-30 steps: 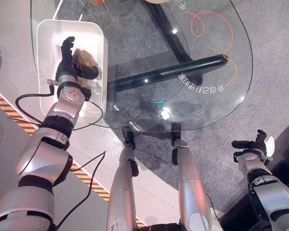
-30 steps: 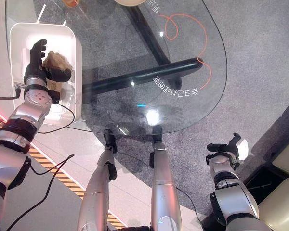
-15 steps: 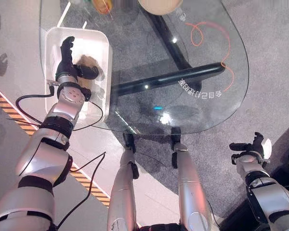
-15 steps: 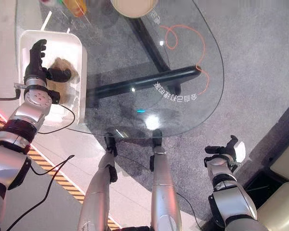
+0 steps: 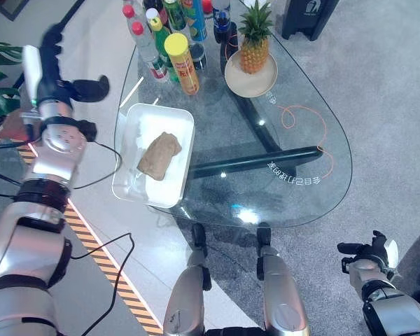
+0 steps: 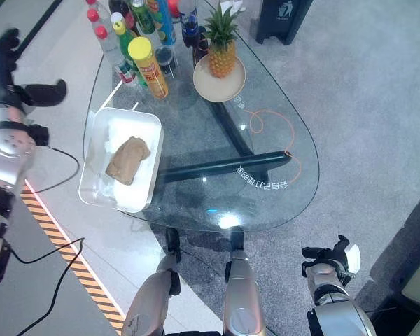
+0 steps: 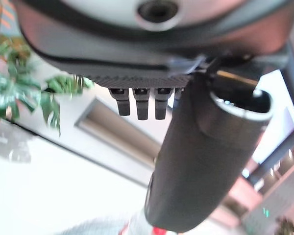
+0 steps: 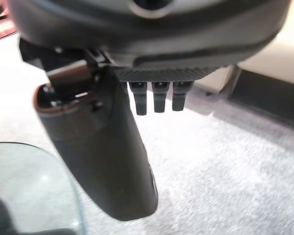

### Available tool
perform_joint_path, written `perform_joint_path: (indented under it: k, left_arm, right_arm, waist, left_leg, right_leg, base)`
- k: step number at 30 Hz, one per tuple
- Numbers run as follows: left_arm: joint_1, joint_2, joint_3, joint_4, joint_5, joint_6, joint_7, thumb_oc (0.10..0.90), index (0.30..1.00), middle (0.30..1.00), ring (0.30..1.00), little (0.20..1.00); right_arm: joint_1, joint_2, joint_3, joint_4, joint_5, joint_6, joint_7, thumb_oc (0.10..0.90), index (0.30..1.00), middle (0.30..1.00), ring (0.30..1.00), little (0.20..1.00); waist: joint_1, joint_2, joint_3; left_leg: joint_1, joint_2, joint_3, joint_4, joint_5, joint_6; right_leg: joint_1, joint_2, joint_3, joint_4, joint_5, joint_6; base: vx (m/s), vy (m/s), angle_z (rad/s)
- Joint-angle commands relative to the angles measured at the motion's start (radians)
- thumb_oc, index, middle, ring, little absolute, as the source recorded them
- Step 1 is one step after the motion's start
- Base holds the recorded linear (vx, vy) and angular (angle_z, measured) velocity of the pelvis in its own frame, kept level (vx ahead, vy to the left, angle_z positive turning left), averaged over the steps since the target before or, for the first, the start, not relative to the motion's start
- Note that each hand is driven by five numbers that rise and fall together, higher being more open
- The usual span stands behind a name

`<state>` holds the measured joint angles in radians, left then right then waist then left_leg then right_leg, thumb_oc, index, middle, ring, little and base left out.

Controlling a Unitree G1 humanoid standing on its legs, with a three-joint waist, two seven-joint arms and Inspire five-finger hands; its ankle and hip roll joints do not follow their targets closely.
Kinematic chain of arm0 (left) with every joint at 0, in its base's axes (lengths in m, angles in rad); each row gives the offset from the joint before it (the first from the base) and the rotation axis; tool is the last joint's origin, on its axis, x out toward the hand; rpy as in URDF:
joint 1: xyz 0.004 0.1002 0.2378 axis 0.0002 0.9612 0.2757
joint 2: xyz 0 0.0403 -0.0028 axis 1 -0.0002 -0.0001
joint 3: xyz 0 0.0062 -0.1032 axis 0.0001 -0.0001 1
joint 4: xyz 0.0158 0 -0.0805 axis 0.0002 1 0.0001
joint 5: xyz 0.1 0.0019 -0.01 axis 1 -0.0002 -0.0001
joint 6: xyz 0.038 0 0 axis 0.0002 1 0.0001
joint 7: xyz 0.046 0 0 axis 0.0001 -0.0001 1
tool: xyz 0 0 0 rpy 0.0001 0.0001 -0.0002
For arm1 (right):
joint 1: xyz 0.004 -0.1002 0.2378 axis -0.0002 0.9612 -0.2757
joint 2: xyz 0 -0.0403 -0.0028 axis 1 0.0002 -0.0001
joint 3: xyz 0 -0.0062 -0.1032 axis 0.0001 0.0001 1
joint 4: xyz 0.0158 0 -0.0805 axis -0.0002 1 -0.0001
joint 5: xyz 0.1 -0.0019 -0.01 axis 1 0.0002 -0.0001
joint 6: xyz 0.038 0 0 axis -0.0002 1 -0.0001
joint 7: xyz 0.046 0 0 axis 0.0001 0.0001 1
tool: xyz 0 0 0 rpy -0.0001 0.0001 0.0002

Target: Wipe the table with a cloth and put it in the basket.

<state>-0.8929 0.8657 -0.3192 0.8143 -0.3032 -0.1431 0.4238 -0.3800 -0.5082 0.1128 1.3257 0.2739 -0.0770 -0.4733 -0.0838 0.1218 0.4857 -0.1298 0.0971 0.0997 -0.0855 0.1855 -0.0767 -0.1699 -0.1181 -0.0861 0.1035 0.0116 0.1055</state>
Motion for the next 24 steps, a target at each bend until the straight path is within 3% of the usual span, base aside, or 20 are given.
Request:
perform_joint_path:
  k: [1, 7, 9, 11, 17, 18, 24]
  left_arm:
    - [0.043, 0.063, 0.096, -0.043, -0.011, -0.088, 0.031, 0.800, 0.900, 0.900, 0.900, 0.900]
    - [0.235, 0.054, 0.230, -0.048, -0.022, -0.097, -0.033, 0.800, 0.900, 0.900, 0.900, 0.900]
    - [0.357, 0.017, 0.306, -0.039, -0.110, -0.082, -0.139, 0.800, 0.900, 0.900, 0.900, 0.900]
    - [0.387, 0.001, 0.323, -0.035, -0.119, -0.070, -0.165, 0.800, 0.900, 0.900, 0.900, 0.900]
    - [0.654, -0.185, 0.413, 0.033, -0.151, -0.086, -0.249, 0.800, 0.900, 0.900, 0.900, 0.900]
    - [0.669, -0.199, 0.420, 0.045, -0.171, -0.043, -0.261, 0.800, 0.900, 0.900, 0.900, 0.900]
    - [0.728, -0.297, 0.411, 0.214, -0.145, -0.064, -0.310, 0.800, 0.900, 0.900, 0.900, 0.900]
  right_arm:
    - [0.117, -0.049, -0.014, 0.030, -0.018, -0.023, -0.009, 0.800, 0.900, 0.900, 0.900, 0.900]
    - [0.189, -0.035, -0.042, 0.032, -0.046, -0.015, 0.011, 0.800, 0.900, 0.900, 0.900, 0.900]
    - [0.234, -0.010, -0.049, 0.023, -0.088, -0.003, 0.017, 0.800, 0.900, 0.900, 0.900, 0.900]
    - [0.243, -0.006, -0.049, 0.020, -0.098, -0.001, 0.018, 0.800, 0.900, 0.900, 0.900, 0.900]
    - [0.302, 0.055, -0.059, 0.003, -0.139, 0.023, 0.039, 0.800, 0.900, 0.900, 0.900, 0.900]
    - [0.306, 0.060, -0.060, 0.003, -0.163, 0.033, 0.053, 0.800, 0.900, 0.900, 0.900, 0.900]
    - [0.307, 0.082, -0.018, 0.013, -0.208, 0.057, 0.085, 0.800, 0.900, 0.900, 0.900, 0.900]
  waist:
    - [0.014, -0.022, -0.195]
    - [0.038, -0.029, -0.288]
    - [0.055, -0.041, -0.337]
    - [0.057, -0.043, -0.346]
    - [0.088, -0.067, -0.391]
    - [0.091, -0.070, -0.396]
    - [0.094, -0.084, -0.416]
  left_leg:
    - [0.045, -0.055, 0.003, 0.013, -0.119, -0.021]
    - [0.112, -0.050, -0.010, -0.002, -0.132, -0.022]
    - [0.138, -0.042, -0.015, -0.002, -0.146, -0.022]
    - [0.143, -0.041, -0.016, -0.002, -0.149, -0.022]
    - [0.181, -0.030, -0.028, -0.002, -0.168, -0.017]
    - [0.184, -0.030, -0.029, -0.002, -0.171, -0.015]
    - [0.205, -0.021, -0.019, -0.002, -0.180, -0.012]
  right_leg:
    - [0.039, -0.016, 0.005, -0.073, 0.024, 0.012]
    - [0.138, -0.016, -0.018, -0.118, 0.023, 0.014]
    - [0.181, -0.016, -0.036, -0.142, 0.022, 0.015]
    - [0.189, -0.016, -0.040, -0.146, 0.021, 0.016]
    - [0.246, -0.013, -0.068, -0.180, 0.019, 0.017]
    - [0.251, -0.012, -0.069, -0.181, 0.017, 0.016]
    - [0.272, -0.007, -0.070, -0.189, 0.013, 0.012]
  base:
    - [0.12, -0.012, 0.07]
    - [0.11, -0.014, 0.06]
    - [0.16, -0.011, 0.11]
    - [0.07, 0.007, 0.17]
    - [0.05, 0.025, 0.06]
    - [0.04, 0.028, 0.03]
    - [0.03, 0.014, 0.01]
